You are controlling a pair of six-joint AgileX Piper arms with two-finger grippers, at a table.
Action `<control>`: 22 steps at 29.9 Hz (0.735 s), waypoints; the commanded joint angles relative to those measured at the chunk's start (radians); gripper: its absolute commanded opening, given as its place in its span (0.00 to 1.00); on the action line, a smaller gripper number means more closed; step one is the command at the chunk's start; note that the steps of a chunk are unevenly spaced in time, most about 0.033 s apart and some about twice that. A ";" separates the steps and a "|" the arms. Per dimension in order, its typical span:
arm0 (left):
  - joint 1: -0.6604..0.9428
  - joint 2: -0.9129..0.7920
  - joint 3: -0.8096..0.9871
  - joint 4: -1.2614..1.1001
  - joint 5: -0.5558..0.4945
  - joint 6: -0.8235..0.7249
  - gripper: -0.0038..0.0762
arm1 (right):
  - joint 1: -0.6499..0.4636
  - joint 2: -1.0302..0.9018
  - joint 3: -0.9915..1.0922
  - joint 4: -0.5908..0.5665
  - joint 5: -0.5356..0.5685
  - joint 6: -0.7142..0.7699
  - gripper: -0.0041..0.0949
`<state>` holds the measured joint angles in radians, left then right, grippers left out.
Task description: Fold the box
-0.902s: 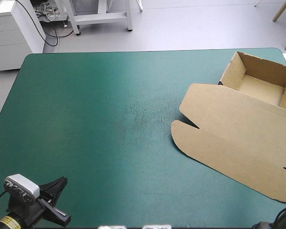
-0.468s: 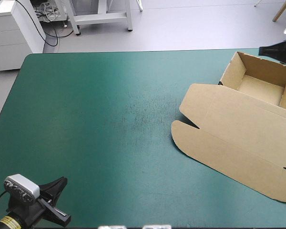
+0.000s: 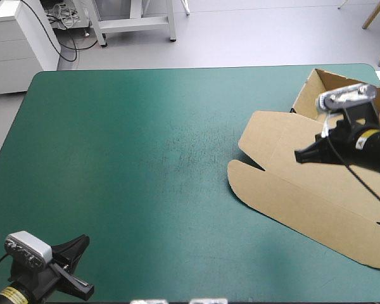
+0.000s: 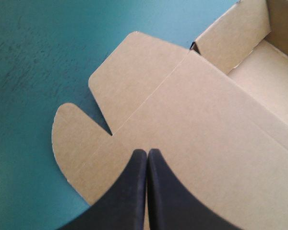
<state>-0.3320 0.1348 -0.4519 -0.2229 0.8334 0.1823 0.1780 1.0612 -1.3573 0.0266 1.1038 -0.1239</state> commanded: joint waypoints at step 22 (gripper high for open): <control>0.001 0.013 -0.023 -0.018 -0.074 -0.013 0.04 | 0.015 -0.676 0.865 0.030 -0.444 0.013 0.03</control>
<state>-0.3320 0.1348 -0.4507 -0.2229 0.8334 0.1790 0.1939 0.3913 -0.4808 0.0522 0.7360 -0.1121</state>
